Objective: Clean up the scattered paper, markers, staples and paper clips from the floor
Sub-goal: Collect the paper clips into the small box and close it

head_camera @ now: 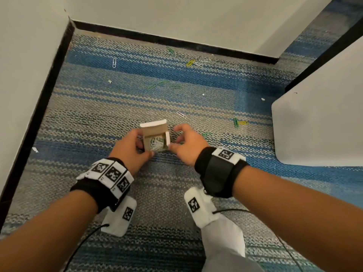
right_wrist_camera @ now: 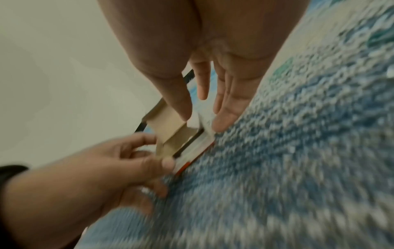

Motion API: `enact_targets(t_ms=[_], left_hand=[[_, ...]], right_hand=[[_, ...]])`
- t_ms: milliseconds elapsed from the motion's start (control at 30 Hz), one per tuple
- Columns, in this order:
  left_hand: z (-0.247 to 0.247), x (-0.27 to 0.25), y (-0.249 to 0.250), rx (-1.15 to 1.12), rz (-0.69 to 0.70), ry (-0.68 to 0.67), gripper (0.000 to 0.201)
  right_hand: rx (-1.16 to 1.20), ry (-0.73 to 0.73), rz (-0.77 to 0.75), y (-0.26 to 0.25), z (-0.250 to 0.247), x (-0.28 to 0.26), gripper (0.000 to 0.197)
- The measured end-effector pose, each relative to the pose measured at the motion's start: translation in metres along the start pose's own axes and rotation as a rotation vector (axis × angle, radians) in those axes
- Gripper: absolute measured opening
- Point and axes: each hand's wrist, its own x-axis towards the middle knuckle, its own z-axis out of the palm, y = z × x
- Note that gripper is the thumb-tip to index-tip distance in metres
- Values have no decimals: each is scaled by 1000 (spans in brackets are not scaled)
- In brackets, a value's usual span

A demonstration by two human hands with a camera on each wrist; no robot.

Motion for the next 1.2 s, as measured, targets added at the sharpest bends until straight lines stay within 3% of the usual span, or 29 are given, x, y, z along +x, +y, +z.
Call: enact_targets(t_ms=[100, 167, 233, 267, 367, 433, 533, 700, 867, 933, 1033, 1200], left_hand=[[-8, 5, 2, 0, -20, 56, 85], [-15, -4, 10, 60, 87, 200, 94], [-19, -18, 32, 123, 292, 288, 74], [-18, -24, 47, 142, 389, 260, 57], [7, -31, 87, 190, 598, 8, 16], [32, -25, 109, 213, 651, -132, 10], [69, -2, 135, 366, 554, -201, 23], [99, 34, 140, 571, 299, -213, 39], [99, 35, 137, 573, 339, -194, 20], [97, 35, 135, 497, 317, -191, 17], [92, 37, 133, 447, 313, -155, 14], [66, 53, 143, 444, 297, -38, 20]], right_hand=[[-54, 151, 22, 21, -32, 7, 16], [-156, 257, 74, 47, -56, 5, 20], [-247, 262, 146, 74, -74, 0, 16], [-273, 220, 172, 85, -78, -3, 12], [-328, 148, 145, 100, -76, -7, 26], [-399, 177, 39, 101, -72, -6, 27], [-548, 133, -113, 101, -65, -6, 24], [-440, 152, -44, 104, -73, -4, 26], [-188, 374, 33, 109, -111, 11, 25], [-210, 412, 23, 111, -122, 20, 31], [-333, 342, 13, 117, -129, 33, 38], [-466, 376, -117, 131, -125, 35, 30]])
